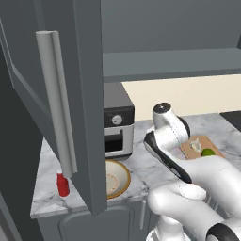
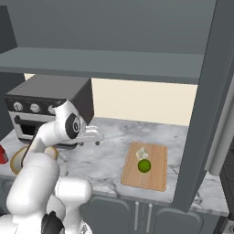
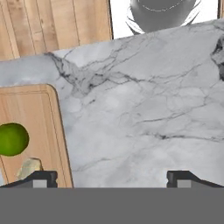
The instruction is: Open the cabinet. Place the bowl and condiment on the counter. Then place the lime and garlic on the cutting board.
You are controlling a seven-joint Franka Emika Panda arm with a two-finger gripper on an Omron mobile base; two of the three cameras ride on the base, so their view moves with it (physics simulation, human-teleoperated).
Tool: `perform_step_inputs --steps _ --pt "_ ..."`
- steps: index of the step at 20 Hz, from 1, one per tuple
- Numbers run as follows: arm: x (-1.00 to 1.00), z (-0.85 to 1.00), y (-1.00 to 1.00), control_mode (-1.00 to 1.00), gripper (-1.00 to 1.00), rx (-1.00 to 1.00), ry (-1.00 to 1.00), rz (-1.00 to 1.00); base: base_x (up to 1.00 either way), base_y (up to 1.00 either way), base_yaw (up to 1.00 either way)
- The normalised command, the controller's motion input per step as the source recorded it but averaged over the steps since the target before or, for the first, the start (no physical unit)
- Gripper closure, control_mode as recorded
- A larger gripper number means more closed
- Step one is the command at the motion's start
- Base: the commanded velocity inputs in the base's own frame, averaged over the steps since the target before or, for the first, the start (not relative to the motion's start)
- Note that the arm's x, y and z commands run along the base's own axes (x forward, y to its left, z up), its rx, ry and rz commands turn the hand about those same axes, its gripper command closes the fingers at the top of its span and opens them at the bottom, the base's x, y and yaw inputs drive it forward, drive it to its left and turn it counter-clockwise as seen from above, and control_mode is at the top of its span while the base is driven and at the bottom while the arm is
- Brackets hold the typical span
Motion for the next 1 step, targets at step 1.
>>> perform_step_inputs --steps 1 --pt "0.00 0.00 0.00 -1.00 -1.00 0.00 0.00 0.00 0.00 0.00 0.00"
